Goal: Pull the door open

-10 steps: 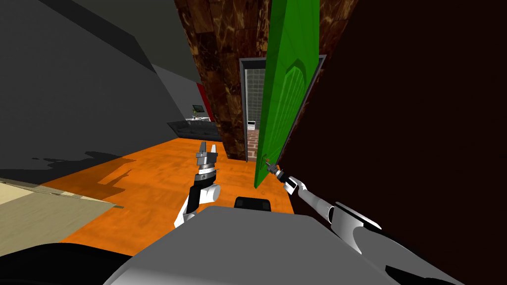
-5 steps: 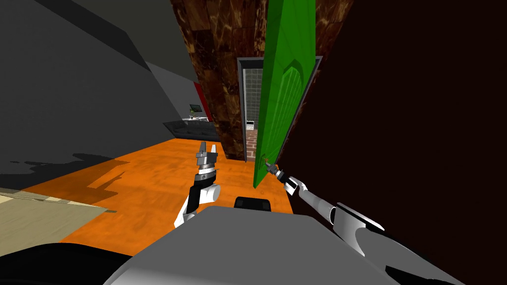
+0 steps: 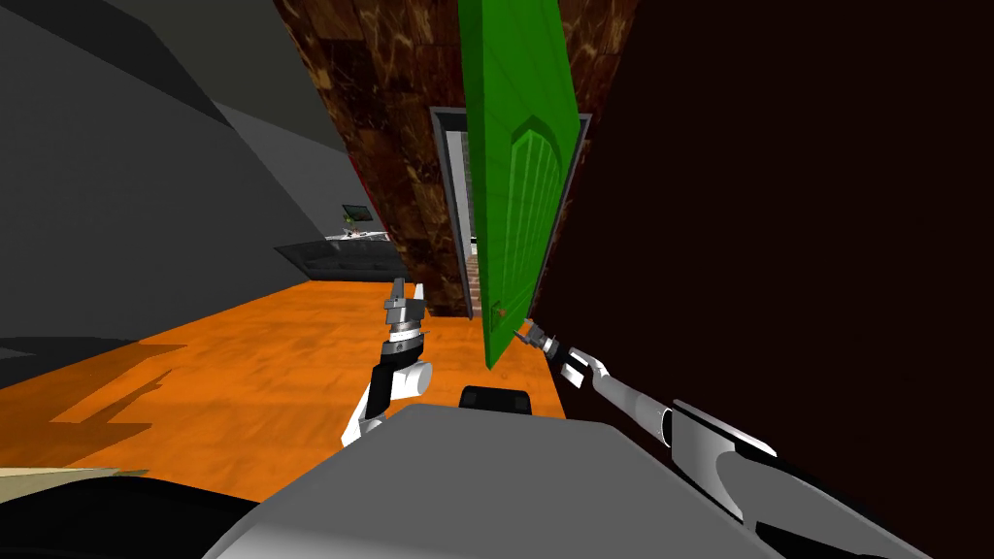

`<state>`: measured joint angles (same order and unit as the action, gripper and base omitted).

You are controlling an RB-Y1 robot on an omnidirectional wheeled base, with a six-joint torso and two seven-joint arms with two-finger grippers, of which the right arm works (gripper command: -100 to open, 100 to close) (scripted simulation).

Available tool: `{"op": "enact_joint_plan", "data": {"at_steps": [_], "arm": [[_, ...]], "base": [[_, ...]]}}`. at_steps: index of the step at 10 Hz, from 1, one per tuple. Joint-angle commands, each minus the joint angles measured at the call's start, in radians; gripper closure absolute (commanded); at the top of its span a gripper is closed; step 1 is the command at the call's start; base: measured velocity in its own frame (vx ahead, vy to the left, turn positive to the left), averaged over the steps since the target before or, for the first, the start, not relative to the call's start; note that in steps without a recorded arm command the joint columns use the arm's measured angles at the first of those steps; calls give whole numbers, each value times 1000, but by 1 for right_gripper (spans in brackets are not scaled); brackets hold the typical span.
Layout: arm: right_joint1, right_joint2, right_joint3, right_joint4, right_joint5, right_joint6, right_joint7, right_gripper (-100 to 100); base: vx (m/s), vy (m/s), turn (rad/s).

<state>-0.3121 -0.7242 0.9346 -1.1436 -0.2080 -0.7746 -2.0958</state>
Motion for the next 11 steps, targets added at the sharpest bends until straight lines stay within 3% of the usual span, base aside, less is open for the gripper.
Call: {"op": "enact_joint_plan", "data": {"at_steps": [1, 2, 3, 8, 9, 11], "arm": [[5, -24, 21, -26, 16, -28, -11, -100], [3, -16, 13, -16, 10, -16, -7, -100], [-7, -10, 1, 22, 0, -27, -13, -100], [-33, 11, -34, 125, -28, -45, -26, -100], [-45, 20, -49, 168, -39, -53, -31, -100], [-50, 24, -56, 188, -45, -57, -34, -100]], "base": [[42, -133, -162], [11, -58, -20], [-39, 64, 242], [-16, 120, 159], [15, 129, 311], [39, 61, 117]]}}
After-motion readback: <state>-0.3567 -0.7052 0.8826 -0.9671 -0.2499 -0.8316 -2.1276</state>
